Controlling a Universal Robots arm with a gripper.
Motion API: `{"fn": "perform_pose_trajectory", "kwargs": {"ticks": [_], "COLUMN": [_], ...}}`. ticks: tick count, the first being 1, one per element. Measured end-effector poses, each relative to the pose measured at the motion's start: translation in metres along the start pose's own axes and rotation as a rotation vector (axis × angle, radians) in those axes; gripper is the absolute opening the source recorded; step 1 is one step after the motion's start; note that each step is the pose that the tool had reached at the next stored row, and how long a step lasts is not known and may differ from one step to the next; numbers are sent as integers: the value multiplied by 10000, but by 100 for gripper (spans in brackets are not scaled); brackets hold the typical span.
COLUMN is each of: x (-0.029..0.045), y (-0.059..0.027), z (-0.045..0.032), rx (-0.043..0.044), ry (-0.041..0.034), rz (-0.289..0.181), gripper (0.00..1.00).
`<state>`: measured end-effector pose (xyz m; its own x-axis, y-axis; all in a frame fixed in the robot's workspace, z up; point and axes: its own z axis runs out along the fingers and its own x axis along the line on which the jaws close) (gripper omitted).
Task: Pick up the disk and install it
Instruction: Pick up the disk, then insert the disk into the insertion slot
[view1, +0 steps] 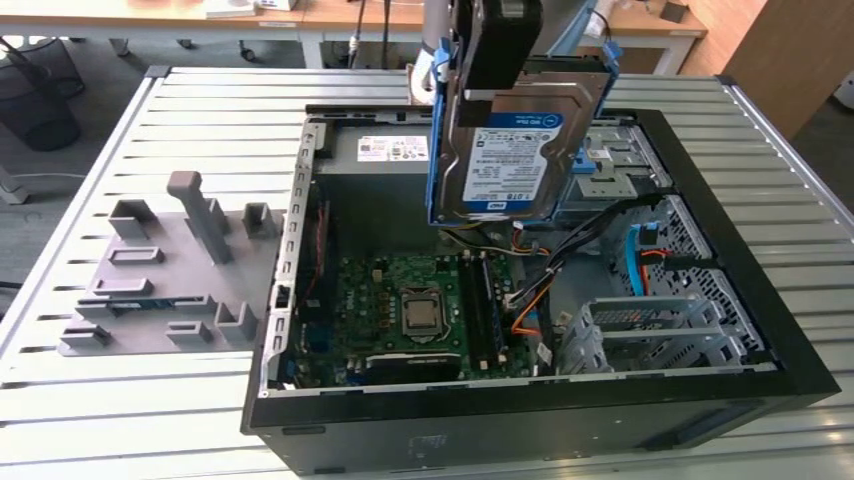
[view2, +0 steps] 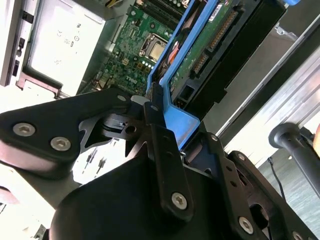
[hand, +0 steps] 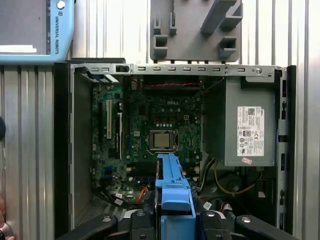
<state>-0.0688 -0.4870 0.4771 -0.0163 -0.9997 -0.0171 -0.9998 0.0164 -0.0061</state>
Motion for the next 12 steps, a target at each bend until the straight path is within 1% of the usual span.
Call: {"fn": "perform_pose_trajectory", "kwargs": {"ticks": [12], "x": [2], "y": [-2], "z": [0], "rx": [0], "ry": [-1], "rz": [0], "gripper": [36]}}
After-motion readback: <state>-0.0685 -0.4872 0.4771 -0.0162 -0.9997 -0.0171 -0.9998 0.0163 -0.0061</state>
